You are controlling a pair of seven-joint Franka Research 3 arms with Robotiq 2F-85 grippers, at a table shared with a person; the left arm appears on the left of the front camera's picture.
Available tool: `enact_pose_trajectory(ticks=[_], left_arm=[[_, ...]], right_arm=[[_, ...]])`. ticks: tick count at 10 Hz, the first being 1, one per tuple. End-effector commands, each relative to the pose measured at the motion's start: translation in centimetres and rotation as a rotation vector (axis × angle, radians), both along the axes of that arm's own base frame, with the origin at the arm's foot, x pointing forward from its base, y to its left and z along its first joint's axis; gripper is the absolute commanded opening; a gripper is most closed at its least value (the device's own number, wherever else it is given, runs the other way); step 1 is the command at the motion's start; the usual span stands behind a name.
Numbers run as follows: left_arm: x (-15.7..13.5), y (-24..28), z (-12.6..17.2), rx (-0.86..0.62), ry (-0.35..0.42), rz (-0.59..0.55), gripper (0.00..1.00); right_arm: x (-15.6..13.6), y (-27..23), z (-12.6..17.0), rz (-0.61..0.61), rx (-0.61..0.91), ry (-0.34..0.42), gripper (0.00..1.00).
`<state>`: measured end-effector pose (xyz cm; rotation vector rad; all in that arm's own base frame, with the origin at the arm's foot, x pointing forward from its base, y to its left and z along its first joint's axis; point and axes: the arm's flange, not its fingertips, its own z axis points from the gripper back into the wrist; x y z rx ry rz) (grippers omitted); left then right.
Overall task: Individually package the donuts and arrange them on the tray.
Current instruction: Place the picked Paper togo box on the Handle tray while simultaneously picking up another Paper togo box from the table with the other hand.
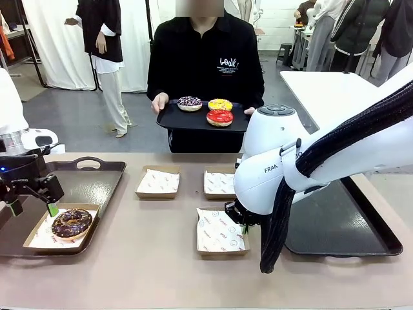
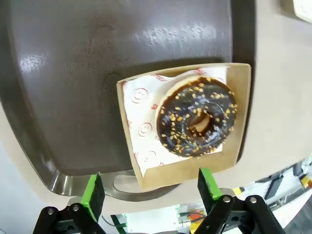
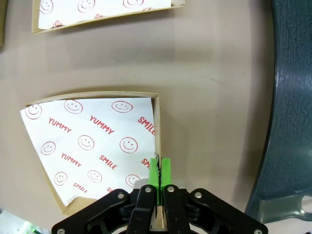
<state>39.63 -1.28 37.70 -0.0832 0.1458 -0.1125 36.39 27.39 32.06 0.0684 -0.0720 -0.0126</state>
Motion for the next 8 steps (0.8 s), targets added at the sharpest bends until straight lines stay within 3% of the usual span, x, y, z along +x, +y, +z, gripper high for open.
enact_pose_trajectory(ticks=[1, 2, 4, 6, 8], left_arm=[[-0.5, 1.2, 1.4, -0.187, 0.05, -0.072, 1.0], [-0.7, 2.0, 2.1, -0.312, 0.117, -0.098, 1.0], [-0.9, 5.9, 4.2, -0.626, 0.151, -0.179, 1.0], [-0.4, 10.6, 4.9, -0.912, 0.093, -0.148, 1.0], [0.0, 15.7, 4.7, -1.077, 0.016, -0.035, 1.0]], right_arm=[[-0.1, 0.5, 0.9, -0.051, 0.004, 0.018, 0.0], [-0.4, 0.5, 2.2, -0.05, 0.004, 0.031, 0.0], [-1.3, 0.8, 6.7, -0.06, 0.031, 0.013, 0.0], [-2.2, 0.8, 12.2, -0.075, 0.035, -0.057, 0.0], [-1.3, 0.4, 17.3, -0.116, 0.052, -0.104, 0.0]])
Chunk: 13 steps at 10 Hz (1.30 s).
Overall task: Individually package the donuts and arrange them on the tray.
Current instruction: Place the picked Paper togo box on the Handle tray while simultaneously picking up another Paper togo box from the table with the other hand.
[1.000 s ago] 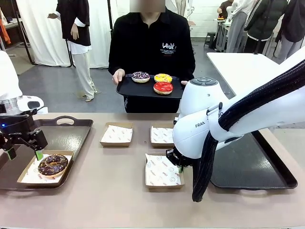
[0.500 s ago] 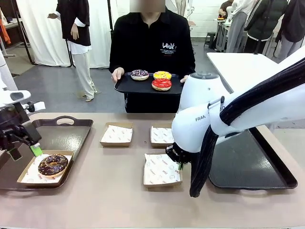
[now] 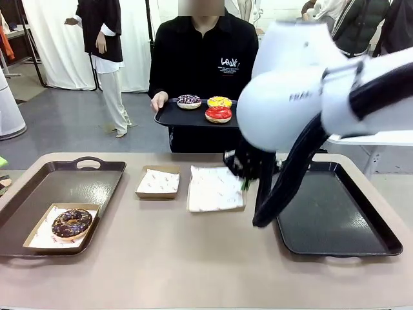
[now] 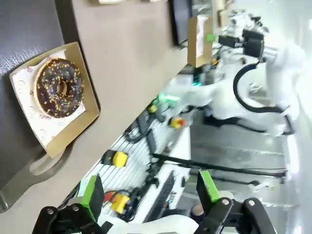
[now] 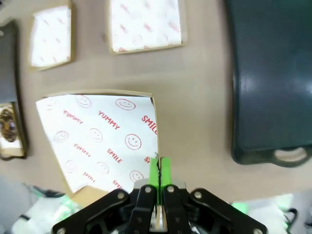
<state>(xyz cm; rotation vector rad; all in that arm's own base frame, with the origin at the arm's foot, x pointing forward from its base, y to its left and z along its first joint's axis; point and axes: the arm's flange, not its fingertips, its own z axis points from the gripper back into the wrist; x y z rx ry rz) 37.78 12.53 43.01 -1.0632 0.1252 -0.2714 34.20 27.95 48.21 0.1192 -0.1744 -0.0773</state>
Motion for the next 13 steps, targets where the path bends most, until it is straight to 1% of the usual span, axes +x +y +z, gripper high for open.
enact_pose_trajectory(ticks=[1, 3, 6, 7, 9, 10, 11, 12, 13], left_arm=[[1.7, 4.5, -0.9, -0.161, 0.01, 0.158, 1.0], [0.9, 9.7, -2.1, -0.244, 0.02, 0.303, 1.0], [-1.4, 14.2, -3.5, -0.305, 0.015, 0.472, 1.0], [-2.3, 15.3, -3.9, -0.313, 0.024, 0.504, 1.0], [-3.0, 16.4, -4.0, -0.286, 0.033, 0.565, 1.0], [-3.1, 16.6, -3.9, -0.221, 0.047, 0.602, 1.0], [-3.1, 16.3, -4.0, -0.197, 0.066, 0.614, 1.0], [-3.3, 17.1, -4.4, -0.26, 0.032, 0.55, 1.0], [-3.3, 17.1, -4.4, -0.26, 0.032, 0.55, 1.0]], right_arm=[[2.0, -0.5, 2.9, -0.073, 0.006, -0.011, 0.0], [4.8, -0.6, 5.4, -0.106, 0.009, -0.016, 0.0], [8.6, -0.1, 7.1, -0.109, 0.001, 0.007, 0.0], [9.9, 0.0, 7.2, -0.094, 0.007, 0.027, 0.0], [12.0, 0.3, 7.3, -0.075, 0.0, 0.051, 0.0], [12.8, 0.5, 7.0, -0.076, -0.008, 0.07, 0.0], [13.5, 0.6, 6.8, -0.077, -0.014, 0.08, 0.0], [14.1, 0.5, 6.8, -0.064, -0.017, 0.089, 0.0], [14.5, 0.5, 6.6, -0.01, -0.032, 0.096, 0.0]])
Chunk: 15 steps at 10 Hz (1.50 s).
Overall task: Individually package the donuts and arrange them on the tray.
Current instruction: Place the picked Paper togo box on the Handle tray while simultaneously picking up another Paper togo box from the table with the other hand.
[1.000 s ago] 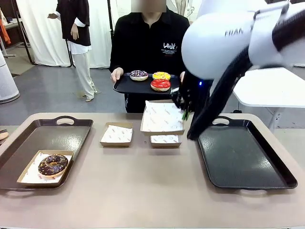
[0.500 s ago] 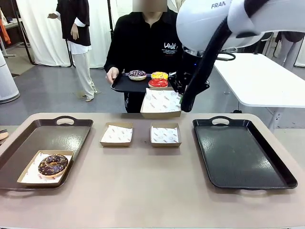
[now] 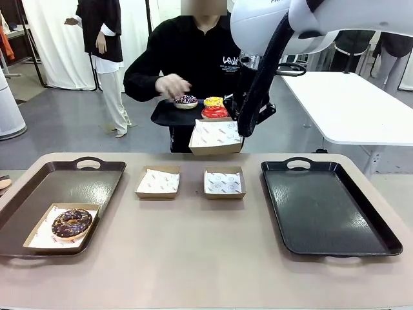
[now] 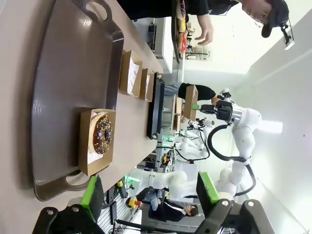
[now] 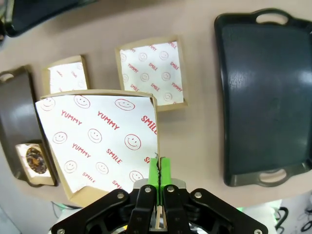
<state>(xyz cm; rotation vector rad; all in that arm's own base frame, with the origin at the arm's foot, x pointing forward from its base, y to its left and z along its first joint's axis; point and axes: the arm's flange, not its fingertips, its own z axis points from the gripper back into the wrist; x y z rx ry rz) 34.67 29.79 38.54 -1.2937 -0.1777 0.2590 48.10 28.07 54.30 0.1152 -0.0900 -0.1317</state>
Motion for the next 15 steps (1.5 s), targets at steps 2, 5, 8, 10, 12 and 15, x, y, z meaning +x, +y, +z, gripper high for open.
enact_pose_trajectory(ticks=[2, 5, 8, 10, 12, 15], left_arm=[[-0.2, -0.2, 0.1, -0.018, -0.019, -0.019, 1.0], [-0.2, -0.2, 0.1, -0.018, -0.019, -0.019, 1.0], [-0.2, -0.2, 0.1, -0.018, -0.019, -0.019, 1.0], [-0.2, -0.2, 0.1, -0.018, -0.019, -0.019, 1.0], [-0.2, -0.2, 0.1, -0.018, -0.019, -0.019, 1.0], [-0.2, -0.2, 0.1, -0.018, -0.019, -0.019, 1.0]], right_arm=[[1.5, 0.1, 0.1, 0.081, -0.056, 0.005, 0.0], [2.1, -0.6, -0.6, 0.167, -0.092, -0.002, 0.0], [1.6, -0.4, -0.8, 0.133, -0.064, 0.0, 0.0], [1.6, -0.4, -0.8, 0.133, -0.064, 0.0, 0.0], [1.6, -0.4, -0.8, 0.133, -0.064, 0.0, 0.0], [1.6, -0.4, -0.8, 0.133, -0.064, 0.0, 0.0]])
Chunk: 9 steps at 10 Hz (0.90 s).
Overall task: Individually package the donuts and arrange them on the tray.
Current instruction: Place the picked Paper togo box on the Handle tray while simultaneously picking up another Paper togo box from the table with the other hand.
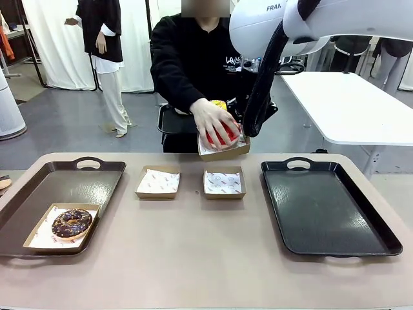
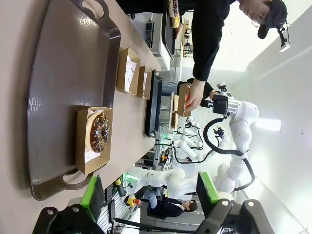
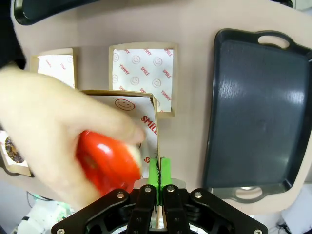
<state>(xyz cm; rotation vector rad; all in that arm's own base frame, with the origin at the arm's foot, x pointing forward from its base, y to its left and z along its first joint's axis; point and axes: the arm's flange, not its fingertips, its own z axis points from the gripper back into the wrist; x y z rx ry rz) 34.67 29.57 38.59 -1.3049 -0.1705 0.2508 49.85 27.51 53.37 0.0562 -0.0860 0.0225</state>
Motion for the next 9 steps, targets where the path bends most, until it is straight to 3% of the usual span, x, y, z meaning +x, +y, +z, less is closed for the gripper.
enact_pose_trajectory(ticks=[1, 9], left_arm=[[-0.19, 0.03, 0.05, -0.007, -0.018, -0.008, 1.0], [-0.19, 0.03, 0.05, -0.007, -0.018, -0.008, 1.0]], right_arm=[[-0.15, 0.13, 0.12, -0.019, 0.001, 0.001, 0.0], [-0.15, 0.13, 0.12, -0.019, 0.001, 0.001, 0.0]])
